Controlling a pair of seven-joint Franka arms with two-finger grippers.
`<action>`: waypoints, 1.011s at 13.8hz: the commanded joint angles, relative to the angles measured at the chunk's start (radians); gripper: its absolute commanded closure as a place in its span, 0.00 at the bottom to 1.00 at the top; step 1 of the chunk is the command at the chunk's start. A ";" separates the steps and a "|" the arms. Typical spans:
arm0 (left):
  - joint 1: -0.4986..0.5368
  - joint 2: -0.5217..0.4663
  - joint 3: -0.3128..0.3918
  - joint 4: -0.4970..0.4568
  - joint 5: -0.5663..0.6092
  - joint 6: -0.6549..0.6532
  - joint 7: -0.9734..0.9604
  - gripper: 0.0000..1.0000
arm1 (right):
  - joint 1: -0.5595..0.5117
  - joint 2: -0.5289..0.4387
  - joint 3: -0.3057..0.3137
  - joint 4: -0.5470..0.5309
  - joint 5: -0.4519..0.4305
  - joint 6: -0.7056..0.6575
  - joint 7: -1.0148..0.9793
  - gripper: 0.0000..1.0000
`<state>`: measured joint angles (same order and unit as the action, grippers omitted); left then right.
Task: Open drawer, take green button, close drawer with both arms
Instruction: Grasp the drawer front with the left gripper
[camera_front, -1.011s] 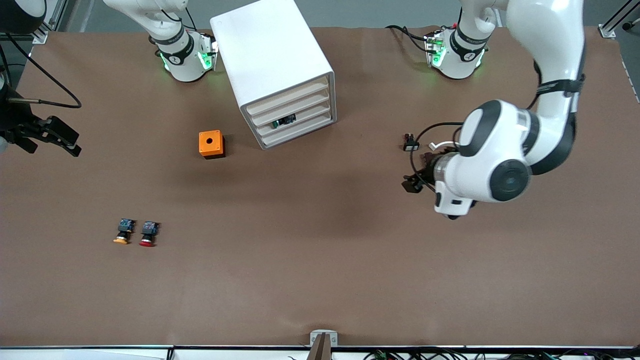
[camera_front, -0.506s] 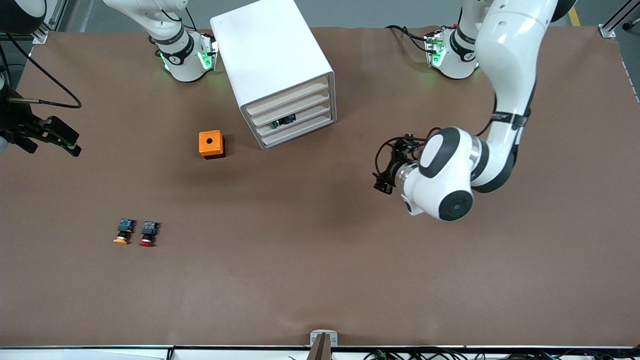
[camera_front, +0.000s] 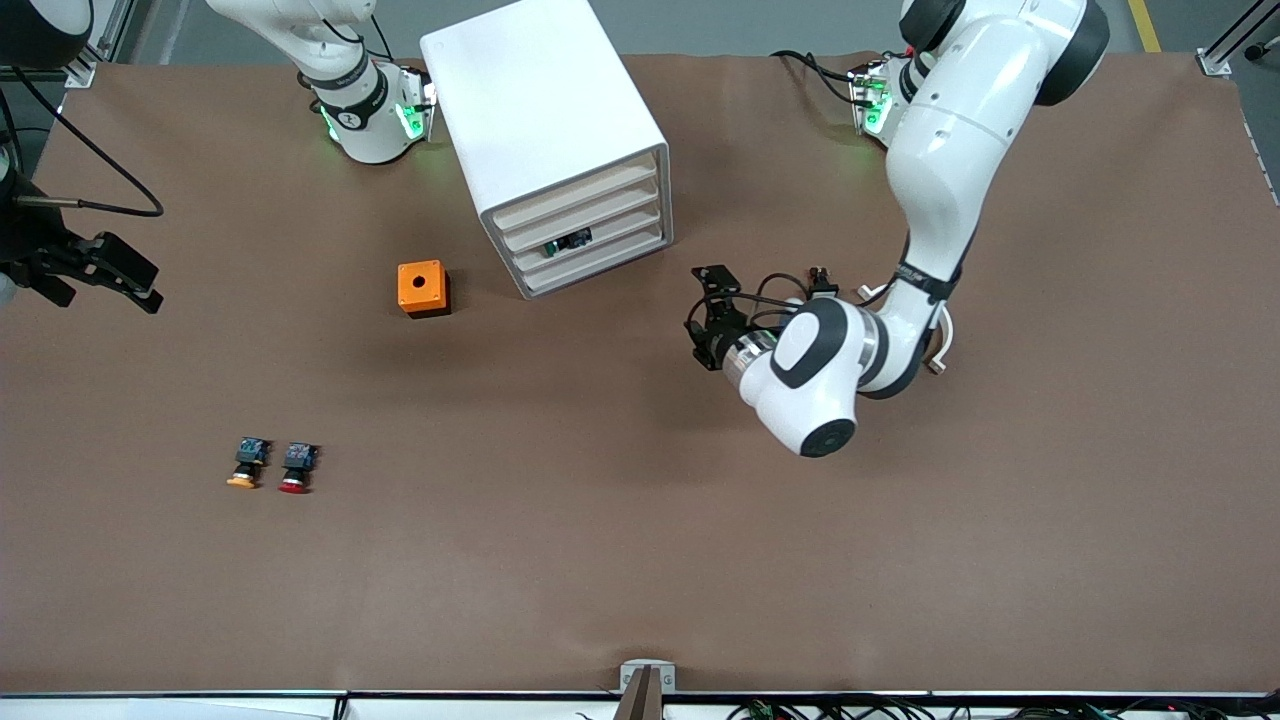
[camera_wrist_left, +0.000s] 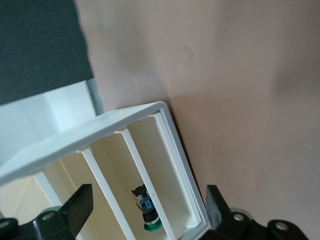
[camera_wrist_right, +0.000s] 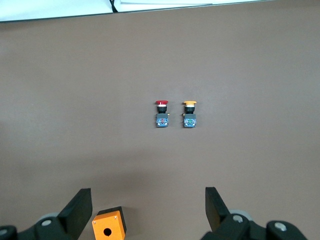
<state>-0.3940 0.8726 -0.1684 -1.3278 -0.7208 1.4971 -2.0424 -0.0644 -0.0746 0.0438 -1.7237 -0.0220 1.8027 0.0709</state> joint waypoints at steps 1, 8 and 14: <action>-0.003 0.074 -0.049 0.042 -0.034 -0.026 -0.112 0.01 | -0.006 -0.005 0.007 0.000 -0.016 0.000 -0.005 0.00; -0.075 0.149 -0.068 0.035 -0.098 -0.098 -0.197 0.14 | -0.006 -0.005 0.007 0.000 -0.016 0.000 -0.005 0.00; -0.129 0.175 -0.068 0.032 -0.098 -0.101 -0.196 0.32 | -0.006 -0.005 0.007 0.000 -0.016 -0.002 -0.005 0.00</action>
<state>-0.5088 1.0309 -0.2390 -1.3226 -0.8022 1.4185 -2.2193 -0.0644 -0.0745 0.0439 -1.7238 -0.0220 1.8027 0.0709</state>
